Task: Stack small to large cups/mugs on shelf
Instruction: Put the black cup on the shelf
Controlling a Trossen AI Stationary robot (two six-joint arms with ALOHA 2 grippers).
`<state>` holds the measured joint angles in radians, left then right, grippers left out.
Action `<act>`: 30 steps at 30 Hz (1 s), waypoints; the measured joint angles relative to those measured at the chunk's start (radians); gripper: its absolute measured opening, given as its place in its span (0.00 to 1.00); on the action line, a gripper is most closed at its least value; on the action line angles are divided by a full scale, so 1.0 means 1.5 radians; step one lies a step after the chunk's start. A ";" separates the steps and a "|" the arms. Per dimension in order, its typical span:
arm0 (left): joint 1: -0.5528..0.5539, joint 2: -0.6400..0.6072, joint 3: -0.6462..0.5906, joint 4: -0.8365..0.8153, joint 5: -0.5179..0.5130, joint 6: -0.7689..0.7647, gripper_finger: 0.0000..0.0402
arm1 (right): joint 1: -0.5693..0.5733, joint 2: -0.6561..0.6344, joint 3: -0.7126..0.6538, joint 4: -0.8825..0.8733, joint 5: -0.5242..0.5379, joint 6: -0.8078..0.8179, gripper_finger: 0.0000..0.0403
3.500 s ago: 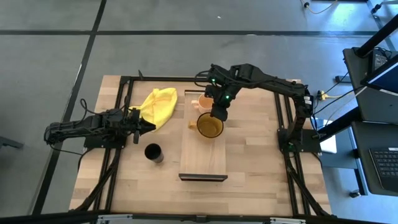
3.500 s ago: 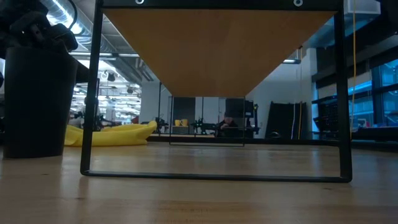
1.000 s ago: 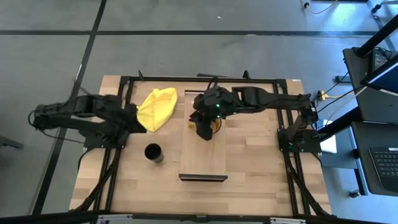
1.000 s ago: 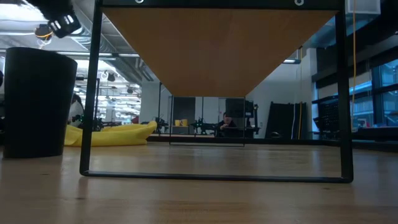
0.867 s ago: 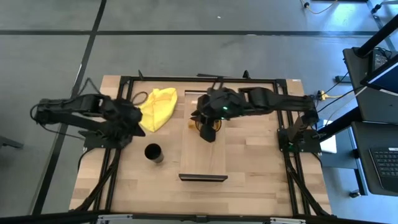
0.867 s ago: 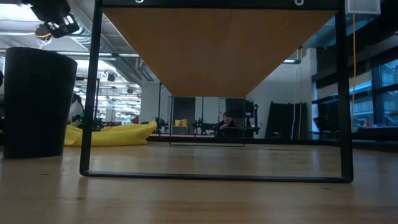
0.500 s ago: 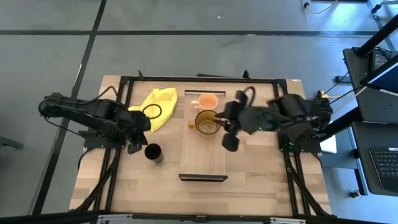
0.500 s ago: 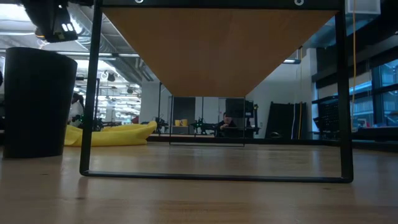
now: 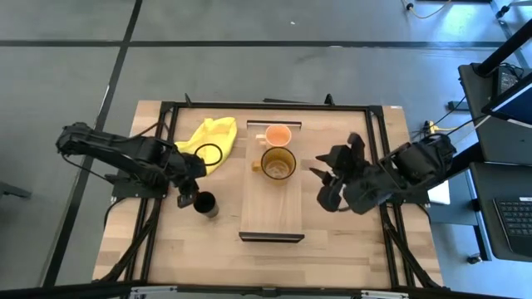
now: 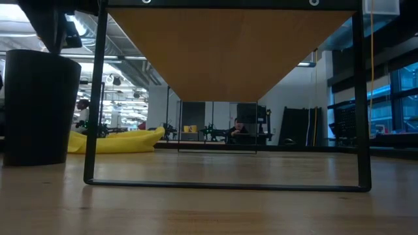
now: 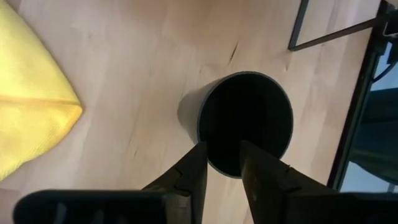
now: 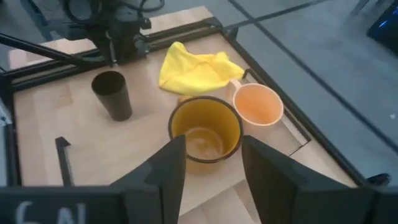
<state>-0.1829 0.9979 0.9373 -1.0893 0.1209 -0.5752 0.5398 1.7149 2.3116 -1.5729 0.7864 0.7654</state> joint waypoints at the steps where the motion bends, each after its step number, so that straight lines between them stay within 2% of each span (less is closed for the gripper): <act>1: 0.000 0.005 0.000 -0.001 0.002 0.000 0.22 | 0.007 0.000 -0.001 0.000 0.005 0.006 0.40; 16: 0.000 0.072 0.000 -0.016 -0.006 0.004 0.23 | 0.028 -0.002 -0.001 0.001 0.035 0.028 0.40; 30: 0.000 0.134 0.000 0.021 -0.053 0.006 0.23 | 0.028 -0.002 -0.001 0.001 0.034 0.030 0.40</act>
<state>-0.1829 1.1991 0.9367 -1.0580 0.0410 -0.5663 0.5823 1.7126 2.3104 -1.5708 0.8379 0.8108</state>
